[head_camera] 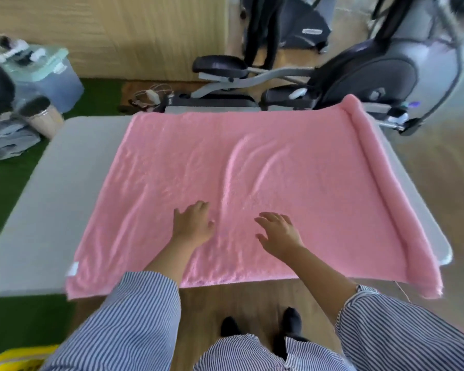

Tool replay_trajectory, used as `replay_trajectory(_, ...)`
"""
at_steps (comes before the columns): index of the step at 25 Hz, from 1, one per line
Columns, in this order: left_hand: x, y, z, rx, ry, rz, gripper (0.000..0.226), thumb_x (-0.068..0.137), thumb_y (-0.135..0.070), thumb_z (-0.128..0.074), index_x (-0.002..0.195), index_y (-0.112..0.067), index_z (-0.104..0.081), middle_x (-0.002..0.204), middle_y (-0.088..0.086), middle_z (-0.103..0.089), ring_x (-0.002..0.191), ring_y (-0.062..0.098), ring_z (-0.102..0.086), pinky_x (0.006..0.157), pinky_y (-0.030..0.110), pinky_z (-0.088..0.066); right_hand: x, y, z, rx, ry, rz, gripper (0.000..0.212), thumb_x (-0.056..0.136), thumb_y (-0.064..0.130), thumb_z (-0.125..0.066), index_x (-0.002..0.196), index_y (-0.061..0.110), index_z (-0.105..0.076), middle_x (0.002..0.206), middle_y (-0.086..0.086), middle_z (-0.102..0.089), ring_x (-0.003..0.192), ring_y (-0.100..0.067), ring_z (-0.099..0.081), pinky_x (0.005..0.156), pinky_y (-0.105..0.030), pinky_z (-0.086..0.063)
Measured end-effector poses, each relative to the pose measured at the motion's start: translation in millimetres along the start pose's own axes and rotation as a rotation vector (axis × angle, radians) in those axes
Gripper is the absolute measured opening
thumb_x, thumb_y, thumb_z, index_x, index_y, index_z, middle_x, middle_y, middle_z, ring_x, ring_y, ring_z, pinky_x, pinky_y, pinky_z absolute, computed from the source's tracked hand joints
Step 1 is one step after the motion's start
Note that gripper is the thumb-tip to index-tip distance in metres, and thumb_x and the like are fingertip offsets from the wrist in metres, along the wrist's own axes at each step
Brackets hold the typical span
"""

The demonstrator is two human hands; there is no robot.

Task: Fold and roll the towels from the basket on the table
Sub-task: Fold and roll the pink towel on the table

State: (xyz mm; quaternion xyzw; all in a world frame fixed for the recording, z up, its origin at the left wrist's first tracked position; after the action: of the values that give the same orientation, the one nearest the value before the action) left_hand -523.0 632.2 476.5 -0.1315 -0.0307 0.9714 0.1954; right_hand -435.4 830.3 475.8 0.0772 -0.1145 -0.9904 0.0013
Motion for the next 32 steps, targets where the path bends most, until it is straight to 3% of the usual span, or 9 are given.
replay_trajectory(7,27,-193,-12,0.029,0.065,-0.343,0.053,0.091,-0.038,-0.046,0.14,-0.021,-0.037,0.141,0.0,-0.042,0.126,0.022,-0.046,0.101,0.045,-0.036,-99,-138,23,0.031,-0.178,-0.372,0.048,0.087,0.027,-0.058,0.133,0.019,-0.046,0.146,-0.002,-0.038,0.136,-0.02,-0.033,0.115,-0.042,-0.015)
replay_trajectory(10,20,-279,-20,0.015,0.074,-0.46,0.051,0.093,-0.035,-0.046,0.141,-0.022,-0.036,0.142,0.0,-0.04,0.127,0.022,-0.044,0.098,0.042,-0.037,-153,-195,34,0.002,-0.294,-0.478,0.06,0.071,0.023,-0.075,0.126,0.013,-0.054,0.141,-0.009,-0.046,0.129,-0.028,-0.044,0.106,-0.055,-0.031)
replay_trajectory(14,4,-394,-34,-0.019,0.019,-0.55,0.05,0.093,-0.031,-0.045,0.141,-0.021,-0.036,0.142,-0.002,-0.04,0.127,0.02,-0.043,0.094,0.041,-0.039,-227,-271,47,-0.006,-0.33,-0.558,0.062,0.062,0.026,-0.082,0.118,0.012,-0.06,0.13,-0.01,-0.057,0.117,-0.026,-0.057,0.096,-0.057,-0.04)
replay_trajectory(16,-3,-446,-37,-0.048,-0.053,-0.573,0.045,0.092,-0.029,-0.048,0.135,-0.018,-0.043,0.137,-0.001,-0.046,0.121,0.022,-0.048,0.09,0.041,-0.041,-262,-310,53,-0.007,-0.35,-0.579,0.061,0.061,0.026,-0.083,0.117,0.013,-0.062,0.127,-0.007,-0.059,0.114,-0.023,-0.059,0.094,-0.056,-0.042)
replay_trajectory(20,-8,-534,-46,-0.084,-0.168,-0.67,0.033,0.074,-0.018,-0.068,0.105,-0.008,-0.062,0.105,0.009,-0.063,0.092,0.03,-0.064,0.072,0.042,-0.048,-316,-386,49,-0.024,-0.313,-0.644,0.064,0.053,0.029,-0.087,0.112,0.017,-0.066,0.122,-0.002,-0.062,0.107,-0.018,-0.063,0.087,-0.052,-0.049)
replay_trajectory(25,11,-578,-49,-0.106,-0.166,-0.567,0.034,0.07,-0.018,-0.072,0.101,-0.01,-0.062,0.099,0.006,-0.063,0.089,0.026,-0.062,0.065,0.042,-0.047,-308,-441,54,-0.027,-0.309,-0.587,0.063,0.051,0.029,-0.088,0.109,0.018,-0.067,0.118,-0.002,-0.064,0.102,-0.017,-0.065,0.086,-0.05,-0.05)
replay_trajectory(32,98,-569,-32,-0.118,-0.231,-0.321,0.029,0.064,-0.016,-0.071,0.091,-0.011,-0.061,0.096,0.005,-0.063,0.087,0.026,-0.062,0.064,0.04,-0.046,-174,-483,82,0.037,-0.322,-0.377,0.06,0.06,0.018,-0.083,0.116,0.014,-0.063,0.124,-0.007,-0.061,0.108,-0.022,-0.062,0.095,-0.05,-0.043)
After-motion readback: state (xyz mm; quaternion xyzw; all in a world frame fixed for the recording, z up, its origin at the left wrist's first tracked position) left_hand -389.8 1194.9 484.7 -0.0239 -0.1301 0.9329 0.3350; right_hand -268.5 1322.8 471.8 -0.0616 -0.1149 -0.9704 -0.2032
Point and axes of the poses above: each hand's wrist, its own x-axis towards the middle knuckle, its own z-axis out of the back of the hand, y = z × x, the point moved 4 cm from there along x, towards the middle knuckle
